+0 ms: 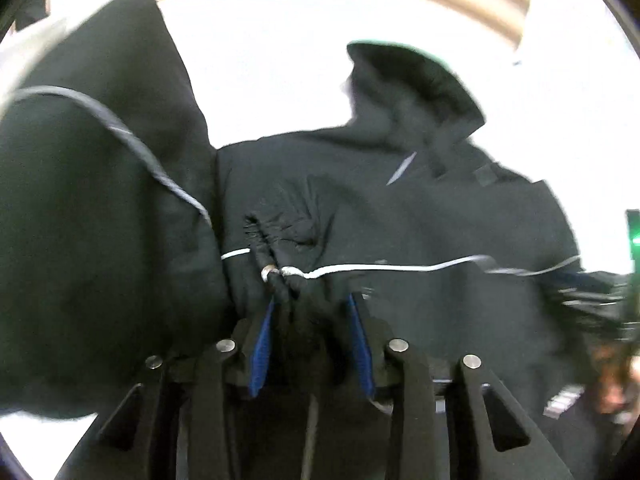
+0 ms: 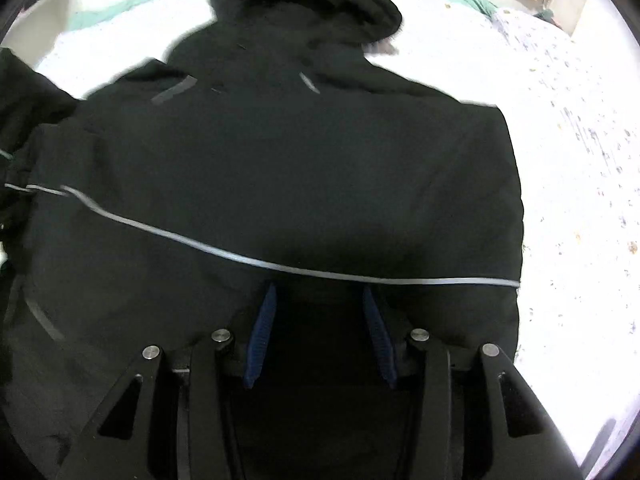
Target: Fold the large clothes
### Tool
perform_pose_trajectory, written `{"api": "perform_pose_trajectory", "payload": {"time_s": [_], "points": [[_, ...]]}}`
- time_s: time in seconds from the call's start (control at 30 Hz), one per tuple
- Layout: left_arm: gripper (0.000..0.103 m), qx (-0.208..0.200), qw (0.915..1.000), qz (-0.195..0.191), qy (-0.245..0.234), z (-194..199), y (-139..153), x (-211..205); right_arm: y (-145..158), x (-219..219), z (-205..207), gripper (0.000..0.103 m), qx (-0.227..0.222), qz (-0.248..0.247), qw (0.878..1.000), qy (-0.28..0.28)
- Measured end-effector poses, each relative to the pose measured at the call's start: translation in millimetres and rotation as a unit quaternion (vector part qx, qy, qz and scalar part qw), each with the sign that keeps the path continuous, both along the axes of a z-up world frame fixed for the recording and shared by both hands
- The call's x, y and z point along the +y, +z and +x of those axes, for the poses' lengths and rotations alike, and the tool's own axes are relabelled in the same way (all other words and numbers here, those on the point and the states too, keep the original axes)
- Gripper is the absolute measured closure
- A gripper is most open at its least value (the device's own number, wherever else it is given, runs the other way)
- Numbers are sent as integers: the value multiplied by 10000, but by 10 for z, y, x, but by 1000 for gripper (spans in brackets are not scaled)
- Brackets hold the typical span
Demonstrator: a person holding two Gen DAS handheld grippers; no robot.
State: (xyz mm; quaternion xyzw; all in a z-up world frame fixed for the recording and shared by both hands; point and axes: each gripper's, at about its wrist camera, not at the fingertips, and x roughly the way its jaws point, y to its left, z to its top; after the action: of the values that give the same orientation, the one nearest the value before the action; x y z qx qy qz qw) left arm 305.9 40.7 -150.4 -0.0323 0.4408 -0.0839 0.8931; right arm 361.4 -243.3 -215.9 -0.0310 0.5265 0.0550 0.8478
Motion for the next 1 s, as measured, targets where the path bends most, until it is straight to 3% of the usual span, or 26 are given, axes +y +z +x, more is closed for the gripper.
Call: {"api": "perform_pose_trajectory", "payload": {"time_s": [0.07, 0.23, 0.3, 0.37, 0.43, 0.47, 0.5, 0.57, 0.67, 0.73, 0.83, 0.9, 0.93, 1.0], "points": [[50, -216, 9984, -480, -187, -253, 215, 155, 229, 187, -93, 53, -259, 252, 9990, 264], [45, -718, 9866, -1422, -365, -793, 670, 737, 685, 932, -192, 53, -1062, 107, 9917, 718], [44, -919, 9825, -1615, -94, -892, 781, 1084, 657, 1146, -111, 53, -1190, 9, 9902, 732], [44, -1009, 9798, -1673, 429, -917, 789, 1537, 446, 1316, 15, 52, -1298, -247, 9891, 644], [44, -975, 9765, -1680, 930, -891, 741, 1899, 49, 1430, 125, 52, -953, -229, 9939, 502], [44, -947, 9728, -1743, 1198, -814, 680, 2116, -242, 1426, 186, 50, -751, -100, 9964, 391], [44, -917, 9695, -1779, 1417, -744, 623, 2270, -297, 1423, 149, 48, -1066, -71, 9935, 380], [44, -841, 9635, -1812, 1780, -572, 498, 2542, -278, 1460, 115, 47, -1279, -143, 9909, 381], [44, -566, 9563, -2113, 1941, -158, 189, 2800, -281, 1440, 151, 46, -1263, -19, 9912, 392], [44, -208, 9555, -2222, 1930, 118, -79, 2876, -262, 1412, 125, 46, -1265, 82, 9912, 381], [44, 264, 9589, -1990, 2006, 495, -493, 2818, -290, 1385, 95, 45, -1296, 88, 9908, 387], [29, 434, 9565, -2038, 2043, 607, -709, 2799, -302, 1378, 115, 45, -1301, 112, 9907, 387], [28, 451, 9549, -2075, 2074, 636, -796, 2772, -310, 1378, 117, 44, -1308, 144, 9905, 390], [26, 292, 9604, -1805, 2104, 644, -815, 2661, -306, 1359, 113, 44, -1321, 211, 9902, 393]]}}
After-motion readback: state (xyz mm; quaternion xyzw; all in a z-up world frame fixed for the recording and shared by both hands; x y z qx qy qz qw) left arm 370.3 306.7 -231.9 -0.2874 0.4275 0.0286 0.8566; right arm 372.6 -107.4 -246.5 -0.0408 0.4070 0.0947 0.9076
